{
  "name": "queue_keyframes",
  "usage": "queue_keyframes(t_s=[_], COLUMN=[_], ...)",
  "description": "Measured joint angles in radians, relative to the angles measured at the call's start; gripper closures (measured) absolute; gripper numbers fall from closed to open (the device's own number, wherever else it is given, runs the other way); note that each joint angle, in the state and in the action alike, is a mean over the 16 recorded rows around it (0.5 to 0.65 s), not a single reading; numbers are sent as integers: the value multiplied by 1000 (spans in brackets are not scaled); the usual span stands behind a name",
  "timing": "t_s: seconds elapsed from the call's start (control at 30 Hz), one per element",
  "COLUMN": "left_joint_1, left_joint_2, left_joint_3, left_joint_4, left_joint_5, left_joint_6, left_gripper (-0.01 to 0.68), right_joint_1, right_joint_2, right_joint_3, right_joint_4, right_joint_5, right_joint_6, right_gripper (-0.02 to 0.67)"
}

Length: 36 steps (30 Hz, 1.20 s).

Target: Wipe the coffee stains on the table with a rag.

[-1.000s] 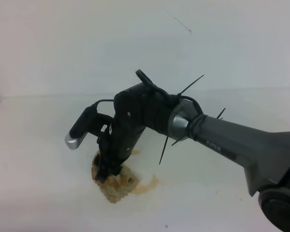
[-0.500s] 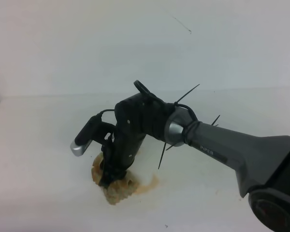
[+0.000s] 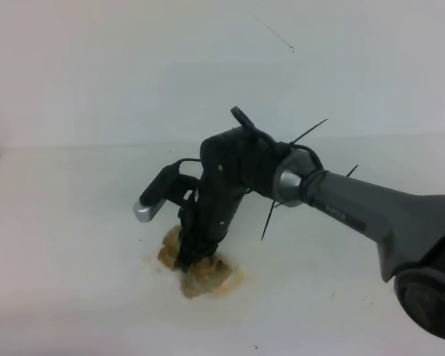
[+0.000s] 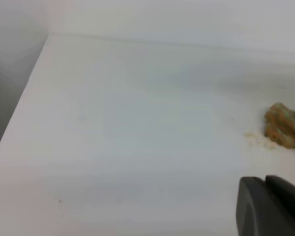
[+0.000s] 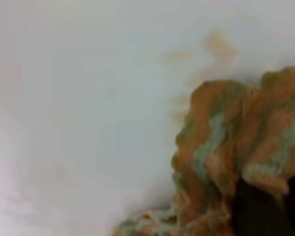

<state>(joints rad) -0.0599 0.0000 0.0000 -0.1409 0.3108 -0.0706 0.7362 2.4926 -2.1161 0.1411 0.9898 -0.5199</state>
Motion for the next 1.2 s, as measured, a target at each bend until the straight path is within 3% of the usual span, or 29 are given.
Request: queue_keyframes(t_s=[0.63, 0.9, 1.2], left_joint_1=[0, 0, 0], left_joint_2=[0, 0, 0], left_joint_3=[0, 0, 0], left_joint_4=[0, 0, 0], left_joint_5=[0, 0, 0], left_joint_6=[0, 0, 0], left_gripper=[675, 675, 675], right_joint_1=[-148, -126, -31], right_joint_2=[-3, -13, -17], right_joint_3=[24, 80, 102], right_joint_4=[65, 134, 196], right_joint_5=[124, 183, 177], right_joint_6=[-13, -28, -40], right_gripper=[604, 604, 602])
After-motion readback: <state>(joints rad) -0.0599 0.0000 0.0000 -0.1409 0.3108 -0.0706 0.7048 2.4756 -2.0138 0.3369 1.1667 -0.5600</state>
